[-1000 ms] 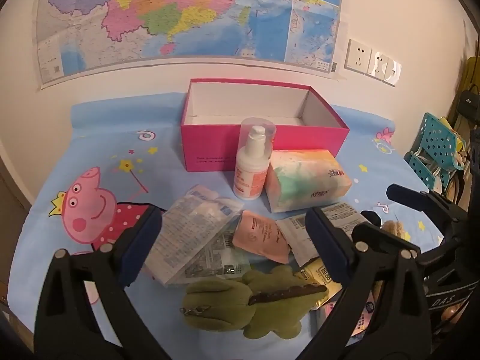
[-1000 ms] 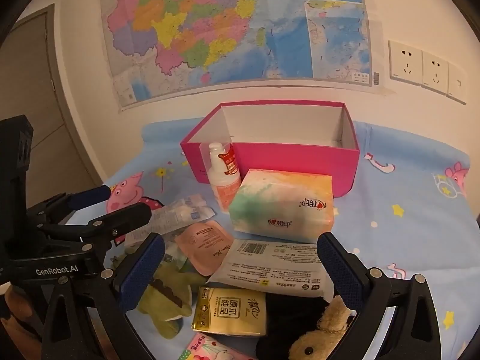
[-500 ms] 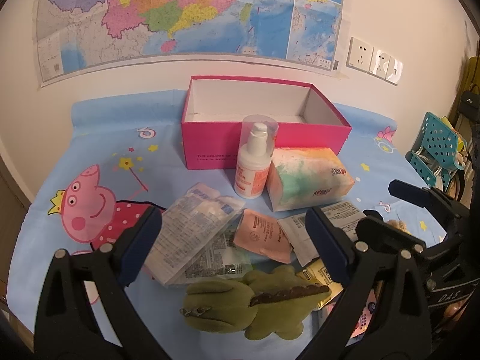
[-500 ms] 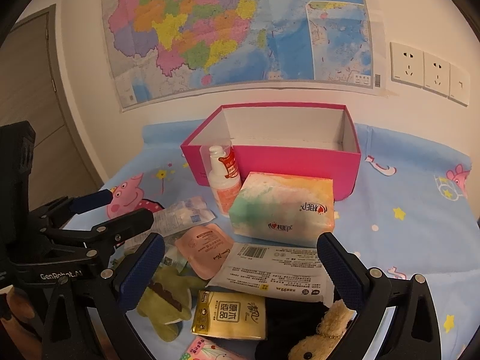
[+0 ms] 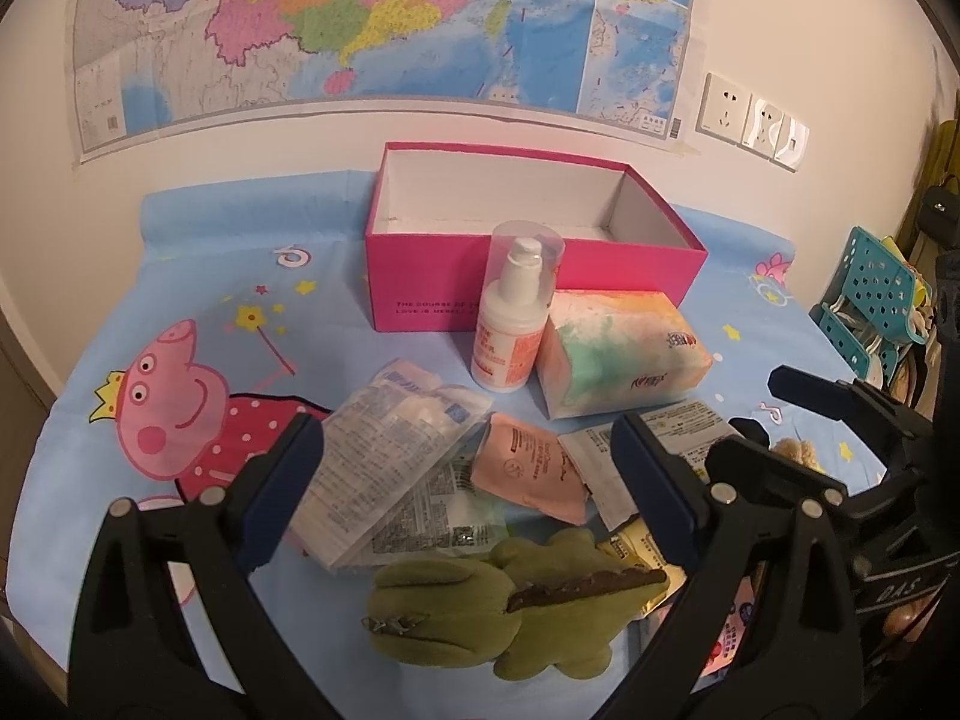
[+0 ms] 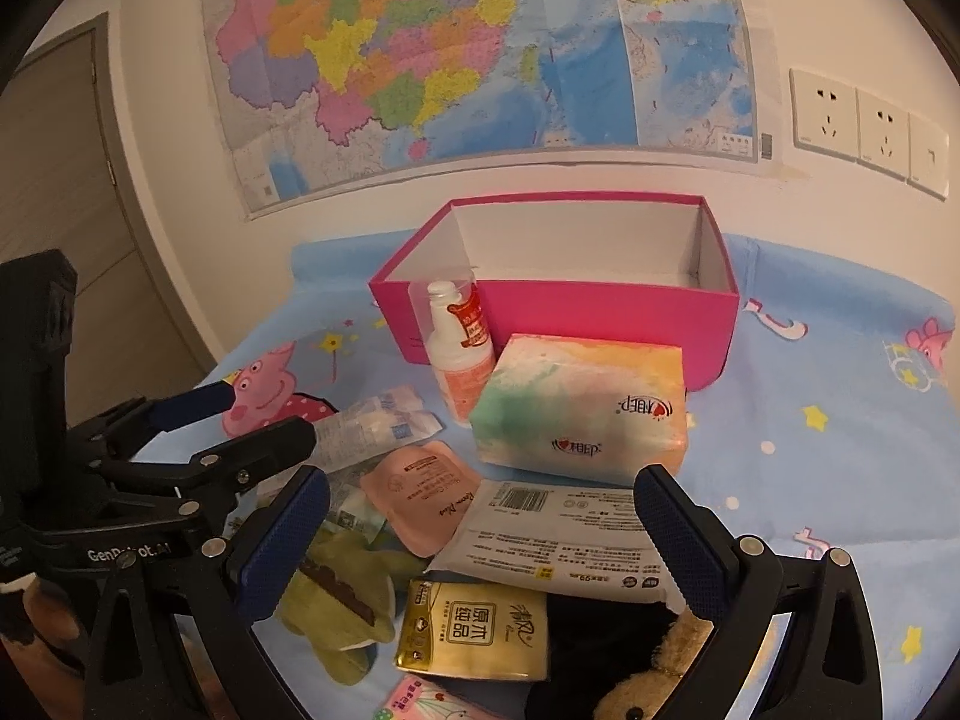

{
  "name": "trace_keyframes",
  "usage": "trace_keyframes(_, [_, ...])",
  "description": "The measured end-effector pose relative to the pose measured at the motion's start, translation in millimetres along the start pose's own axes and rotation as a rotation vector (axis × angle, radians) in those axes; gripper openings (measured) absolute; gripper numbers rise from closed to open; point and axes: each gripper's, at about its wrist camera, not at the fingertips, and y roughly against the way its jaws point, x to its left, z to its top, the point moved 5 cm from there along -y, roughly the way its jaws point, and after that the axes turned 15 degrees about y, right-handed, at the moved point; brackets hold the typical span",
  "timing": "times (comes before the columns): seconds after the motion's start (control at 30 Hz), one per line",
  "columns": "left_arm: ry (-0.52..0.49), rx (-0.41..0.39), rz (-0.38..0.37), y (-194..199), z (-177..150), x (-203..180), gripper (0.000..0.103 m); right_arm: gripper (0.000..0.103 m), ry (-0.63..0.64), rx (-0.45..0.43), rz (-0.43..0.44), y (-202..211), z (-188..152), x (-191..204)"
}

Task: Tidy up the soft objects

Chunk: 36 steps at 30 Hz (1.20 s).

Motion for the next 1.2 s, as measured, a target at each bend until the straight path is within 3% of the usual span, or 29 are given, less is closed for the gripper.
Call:
trace_keyframes(0.67, [0.010,0.012,-0.006,-7.2,0.2,5.8,0.097,0.103,0.039,0.006,0.031,-8.2,3.3,5.6])
trace_keyframes(1.03, [0.020,0.077,-0.065,-12.8,-1.9,41.3,0.097,0.102,0.037,0.081,0.158,-31.1,3.1,14.3])
trace_keyframes(1.2, [0.034,0.131,-0.062,-24.9,-5.6,60.1,0.097,0.091,0.041,0.132,0.219,-48.2,1.3,22.9])
